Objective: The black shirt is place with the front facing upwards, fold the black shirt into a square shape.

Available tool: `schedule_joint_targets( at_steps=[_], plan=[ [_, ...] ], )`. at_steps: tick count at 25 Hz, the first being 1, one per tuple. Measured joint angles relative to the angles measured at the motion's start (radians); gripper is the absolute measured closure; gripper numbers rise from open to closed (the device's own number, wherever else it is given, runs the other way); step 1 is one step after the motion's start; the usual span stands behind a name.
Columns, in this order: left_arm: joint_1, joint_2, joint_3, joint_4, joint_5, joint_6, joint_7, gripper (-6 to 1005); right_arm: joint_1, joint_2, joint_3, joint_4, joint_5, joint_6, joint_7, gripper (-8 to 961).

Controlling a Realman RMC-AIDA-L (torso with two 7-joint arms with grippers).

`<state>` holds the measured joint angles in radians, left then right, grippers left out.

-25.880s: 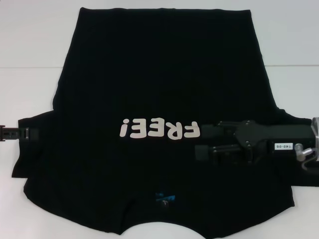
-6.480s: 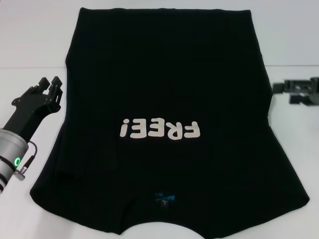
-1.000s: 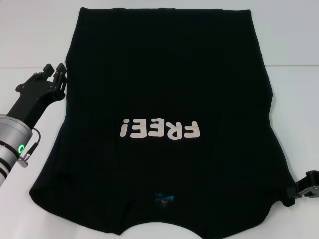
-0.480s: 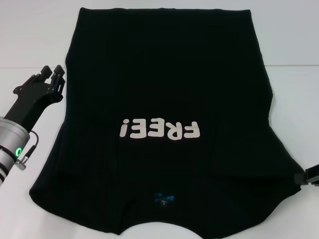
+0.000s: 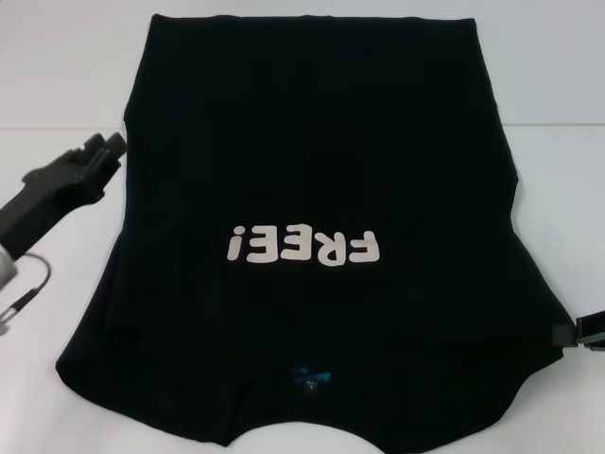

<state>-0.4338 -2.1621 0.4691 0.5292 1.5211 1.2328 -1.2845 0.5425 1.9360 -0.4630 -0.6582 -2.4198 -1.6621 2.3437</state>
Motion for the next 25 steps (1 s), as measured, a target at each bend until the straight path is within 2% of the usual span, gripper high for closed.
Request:
schedule_joint_targets(
  at_steps=[4, 7, 10, 14, 18, 20, 21, 25],
  plan=[
    [0.049, 0.011, -0.013, 0.217, 0.229, 0.121, -0.349, 564, -0.022, 0.001, 0.004, -0.001, 0.035, -0.005, -0.040, 932],
    [0.050, 0.034, -0.055, 0.318, 0.402, 0.227, -0.538, 557, -0.035, 0.001, 0.018, -0.001, 0.039, 0.008, -0.060, 932],
    [0.020, 0.065, -0.101, 0.376, 0.593, 0.304, -0.706, 549, -0.038, 0.002, 0.024, -0.004, 0.039, 0.012, -0.077, 932],
    [0.004, 0.081, -0.145, 0.416, 0.725, 0.327, -0.799, 539, -0.038, 0.006, 0.022, -0.003, 0.039, 0.015, -0.088, 932],
    [-0.012, 0.101, -0.152, 0.472, 0.837, 0.342, -0.878, 529, -0.034, 0.007, 0.017, -0.001, 0.037, 0.016, -0.089, 932],
    [-0.019, 0.107, -0.157, 0.486, 0.874, 0.355, -0.899, 489, -0.033, 0.008, 0.016, -0.001, 0.035, 0.019, -0.089, 932],
    [-0.038, 0.122, -0.177, 0.498, 0.948, 0.391, -0.927, 469, -0.032, 0.009, 0.015, -0.001, 0.035, 0.023, -0.088, 932],
    [-0.060, 0.135, -0.193, 0.499, 1.042, 0.448, -0.961, 408, -0.030, 0.015, 0.013, -0.001, 0.033, 0.034, -0.087, 932]
  ],
)
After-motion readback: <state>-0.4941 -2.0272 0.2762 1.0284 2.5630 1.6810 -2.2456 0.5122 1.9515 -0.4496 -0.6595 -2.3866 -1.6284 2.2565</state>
